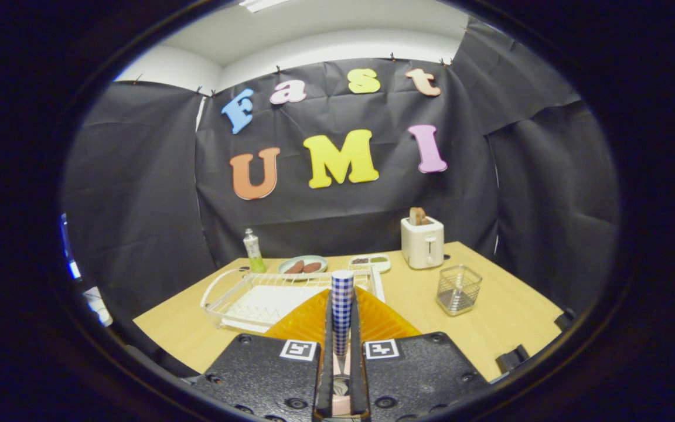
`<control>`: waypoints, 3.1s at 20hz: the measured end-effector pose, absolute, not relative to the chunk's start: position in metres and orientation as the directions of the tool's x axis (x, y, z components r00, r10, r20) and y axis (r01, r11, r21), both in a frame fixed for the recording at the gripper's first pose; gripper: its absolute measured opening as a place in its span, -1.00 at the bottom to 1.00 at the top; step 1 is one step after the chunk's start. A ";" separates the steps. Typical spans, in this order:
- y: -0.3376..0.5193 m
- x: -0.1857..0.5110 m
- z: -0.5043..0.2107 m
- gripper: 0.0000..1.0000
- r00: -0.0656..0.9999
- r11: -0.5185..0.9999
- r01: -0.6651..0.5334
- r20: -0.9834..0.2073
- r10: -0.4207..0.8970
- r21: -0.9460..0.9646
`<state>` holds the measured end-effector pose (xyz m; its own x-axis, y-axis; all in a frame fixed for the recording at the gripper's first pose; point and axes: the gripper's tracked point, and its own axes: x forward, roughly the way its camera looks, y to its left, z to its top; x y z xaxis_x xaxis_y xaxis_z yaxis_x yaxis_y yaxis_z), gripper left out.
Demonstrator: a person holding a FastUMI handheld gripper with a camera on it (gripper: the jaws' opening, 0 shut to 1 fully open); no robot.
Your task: Take the plate from the dish rack, then take the spoon from the basket and place it into the plate.
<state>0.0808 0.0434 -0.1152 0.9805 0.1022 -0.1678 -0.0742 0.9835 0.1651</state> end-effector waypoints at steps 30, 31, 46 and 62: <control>0.058 0.074 -0.164 0.90 0.995 0.994 -0.064 -0.069 0.070 0.087; 0.057 0.070 -0.160 0.94 0.995 0.993 -0.069 -0.068 0.075 0.098; -0.014 0.009 -0.040 1.00 1.000 0.998 0.010 0.020 -0.011 0.060; -0.056 -0.017 -0.024 1.00 0.996 0.995 0.094 0.011 -0.094 0.013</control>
<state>-0.0168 -0.0564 -0.0244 0.9955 -0.0941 0.0108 0.0940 0.9955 0.0131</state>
